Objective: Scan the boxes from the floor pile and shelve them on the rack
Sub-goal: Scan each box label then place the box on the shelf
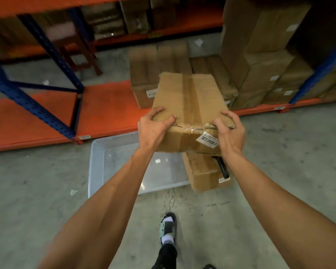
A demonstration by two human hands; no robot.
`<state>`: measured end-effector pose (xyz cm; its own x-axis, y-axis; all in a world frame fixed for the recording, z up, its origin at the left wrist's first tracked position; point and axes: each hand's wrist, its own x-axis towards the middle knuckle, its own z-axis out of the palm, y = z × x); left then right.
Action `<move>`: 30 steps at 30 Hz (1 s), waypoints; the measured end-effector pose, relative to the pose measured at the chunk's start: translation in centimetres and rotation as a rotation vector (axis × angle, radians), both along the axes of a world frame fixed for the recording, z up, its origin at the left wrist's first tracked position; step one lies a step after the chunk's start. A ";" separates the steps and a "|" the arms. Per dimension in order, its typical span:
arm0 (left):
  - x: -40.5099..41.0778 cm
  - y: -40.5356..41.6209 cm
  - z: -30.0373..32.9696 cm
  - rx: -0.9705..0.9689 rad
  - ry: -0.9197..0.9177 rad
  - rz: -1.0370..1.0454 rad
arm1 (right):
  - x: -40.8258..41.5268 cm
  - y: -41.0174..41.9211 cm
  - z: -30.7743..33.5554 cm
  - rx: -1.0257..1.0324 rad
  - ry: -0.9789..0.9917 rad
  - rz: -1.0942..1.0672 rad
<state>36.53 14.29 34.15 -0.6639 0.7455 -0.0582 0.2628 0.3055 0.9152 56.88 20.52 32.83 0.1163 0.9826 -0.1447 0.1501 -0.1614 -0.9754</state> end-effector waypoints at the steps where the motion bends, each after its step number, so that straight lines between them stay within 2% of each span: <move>1: 0.7 -0.8 2.2 0.023 0.021 -0.004 | 0.7 -0.4 2.0 0.033 0.004 0.010; 10: 4.4 -6.7 21.3 0.254 0.146 0.000 | 3.9 -4.2 20.0 0.288 0.056 0.055; 18: 1.8 -9.4 35.4 0.527 0.265 0.062 | 0.5 -5.5 34.5 0.516 0.177 0.120; 24: -4.4 -8.0 42.1 0.642 0.336 0.106 | -6.3 -2.8 41.6 0.631 0.222 0.179; 30: -14.5 -1.8 43.8 0.664 0.295 0.135 | -16.7 4.1 44.6 0.630 0.196 0.230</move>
<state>22.03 12.49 77.98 -0.6709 0.4722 0.5717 0.5256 -0.2411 0.8159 40.14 24.61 77.43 -0.0752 0.8828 0.4637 -0.0754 0.4587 -0.8854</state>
